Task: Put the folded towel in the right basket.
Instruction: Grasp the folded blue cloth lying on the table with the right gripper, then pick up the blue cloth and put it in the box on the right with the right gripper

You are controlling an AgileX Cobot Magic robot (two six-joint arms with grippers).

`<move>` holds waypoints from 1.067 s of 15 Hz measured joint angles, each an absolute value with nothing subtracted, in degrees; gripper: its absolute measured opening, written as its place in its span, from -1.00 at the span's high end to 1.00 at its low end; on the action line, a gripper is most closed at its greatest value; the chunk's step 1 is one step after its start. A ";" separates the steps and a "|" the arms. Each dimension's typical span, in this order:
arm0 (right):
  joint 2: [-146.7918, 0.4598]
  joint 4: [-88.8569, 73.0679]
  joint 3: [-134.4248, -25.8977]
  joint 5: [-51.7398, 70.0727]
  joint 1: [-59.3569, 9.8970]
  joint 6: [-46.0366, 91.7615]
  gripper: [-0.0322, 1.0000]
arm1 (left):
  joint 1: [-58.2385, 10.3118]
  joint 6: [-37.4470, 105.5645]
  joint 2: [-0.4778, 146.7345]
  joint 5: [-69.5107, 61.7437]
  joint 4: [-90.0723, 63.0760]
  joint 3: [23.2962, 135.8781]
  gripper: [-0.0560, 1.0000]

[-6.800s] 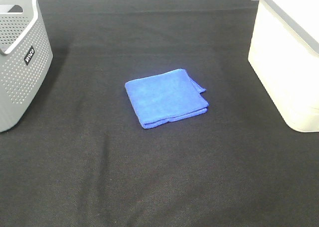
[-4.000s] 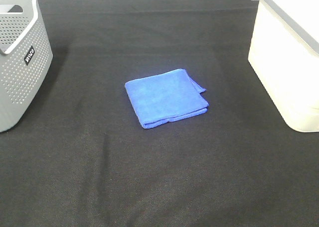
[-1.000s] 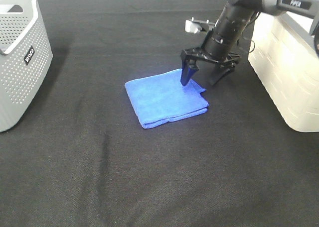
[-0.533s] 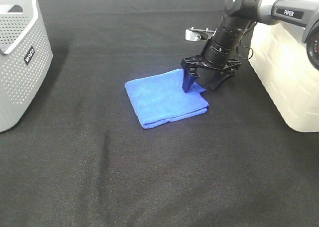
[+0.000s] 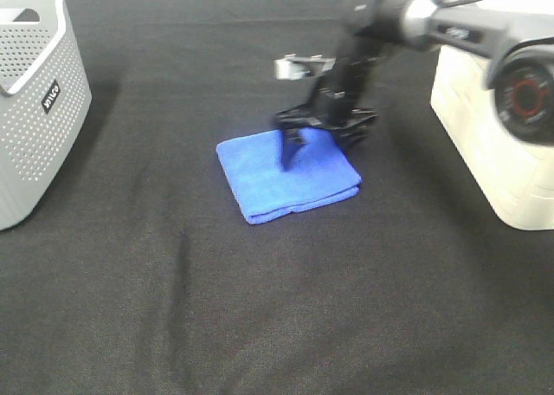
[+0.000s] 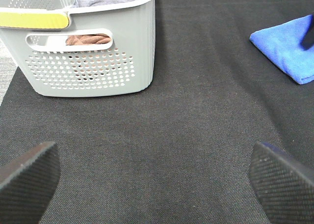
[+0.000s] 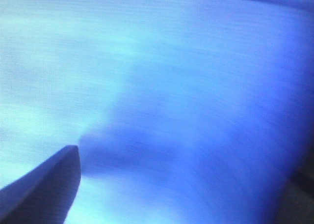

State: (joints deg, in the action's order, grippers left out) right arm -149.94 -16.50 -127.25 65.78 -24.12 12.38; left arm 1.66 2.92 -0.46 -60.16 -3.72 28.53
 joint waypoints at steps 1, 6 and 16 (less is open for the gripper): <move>-150.00 -16.73 -127.25 64.63 -26.18 12.32 -0.61 | 1.66 2.92 -0.46 -60.16 -3.72 28.53 -0.95; -150.92 -19.82 -128.34 62.40 -29.22 9.85 0.28 | 1.66 2.92 -0.46 -60.16 -3.72 28.53 -0.95; -127.25 -16.62 -139.23 69.50 -23.89 6.70 0.28 | 1.66 2.92 -0.46 -60.16 -3.72 28.53 -0.95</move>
State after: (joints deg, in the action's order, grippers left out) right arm -127.25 -16.62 -139.23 69.50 -23.89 6.70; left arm 1.66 2.92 -0.46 -60.16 -3.72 28.53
